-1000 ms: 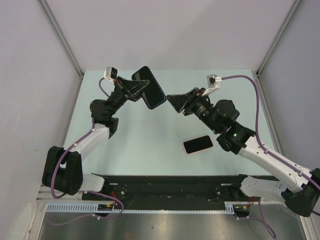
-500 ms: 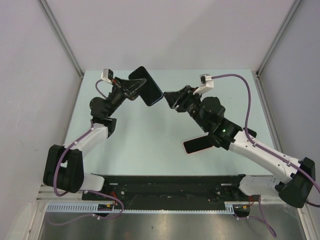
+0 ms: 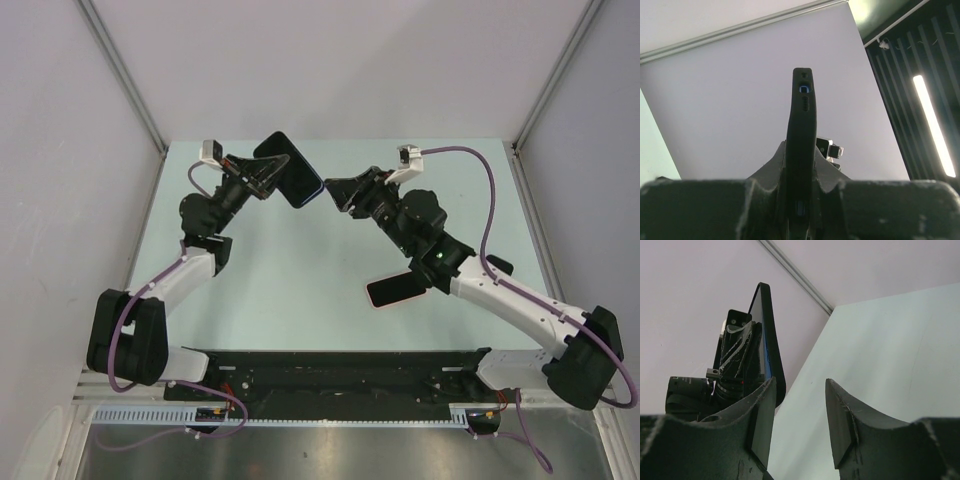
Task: Take the phone out of the phone case
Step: Remove the phone case from the phone.
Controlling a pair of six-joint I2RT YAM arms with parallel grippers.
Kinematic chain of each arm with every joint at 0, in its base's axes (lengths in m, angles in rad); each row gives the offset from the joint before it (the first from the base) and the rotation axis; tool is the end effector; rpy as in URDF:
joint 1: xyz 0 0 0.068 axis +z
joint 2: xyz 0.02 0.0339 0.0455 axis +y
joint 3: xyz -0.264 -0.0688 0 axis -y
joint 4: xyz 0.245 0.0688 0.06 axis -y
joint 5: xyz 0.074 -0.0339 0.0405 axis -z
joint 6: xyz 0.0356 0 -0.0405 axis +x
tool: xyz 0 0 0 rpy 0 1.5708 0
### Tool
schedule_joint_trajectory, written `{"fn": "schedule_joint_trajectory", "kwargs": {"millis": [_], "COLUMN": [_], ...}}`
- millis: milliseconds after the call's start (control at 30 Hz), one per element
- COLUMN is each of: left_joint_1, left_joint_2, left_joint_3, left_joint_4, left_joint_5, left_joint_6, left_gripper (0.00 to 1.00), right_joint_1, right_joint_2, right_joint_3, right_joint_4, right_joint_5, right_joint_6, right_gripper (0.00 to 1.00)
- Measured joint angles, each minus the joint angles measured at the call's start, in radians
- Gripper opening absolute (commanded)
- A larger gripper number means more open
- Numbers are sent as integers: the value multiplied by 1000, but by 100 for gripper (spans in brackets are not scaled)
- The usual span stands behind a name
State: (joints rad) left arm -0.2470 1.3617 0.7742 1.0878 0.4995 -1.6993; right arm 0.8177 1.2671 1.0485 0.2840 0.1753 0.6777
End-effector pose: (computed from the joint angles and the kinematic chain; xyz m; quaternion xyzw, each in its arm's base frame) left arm 0.2816 -0.0886 0.3364 -0.1692 0.5107 -0.7599 0.3648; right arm 0.2111 0.2161 0.3780 0.0161 0.6838 0.4505 0.5738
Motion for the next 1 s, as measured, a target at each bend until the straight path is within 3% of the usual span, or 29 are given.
{"fn": "schedule_joint_trajectory", "kwargs": {"millis": [1000], "left_joint_1": [30], "left_joint_2": [15], "left_joint_3": [-10], "left_joint_4": [-118], "left_joint_5": [8], "left_joint_6": [94], "left_gripper": [0], "right_joint_1": [8], "right_joint_2": [91], "right_joint_3": [-61], "right_joint_4": [75], "right_joint_5": [68], "right_joint_6": [27], "right_gripper": [46]}}
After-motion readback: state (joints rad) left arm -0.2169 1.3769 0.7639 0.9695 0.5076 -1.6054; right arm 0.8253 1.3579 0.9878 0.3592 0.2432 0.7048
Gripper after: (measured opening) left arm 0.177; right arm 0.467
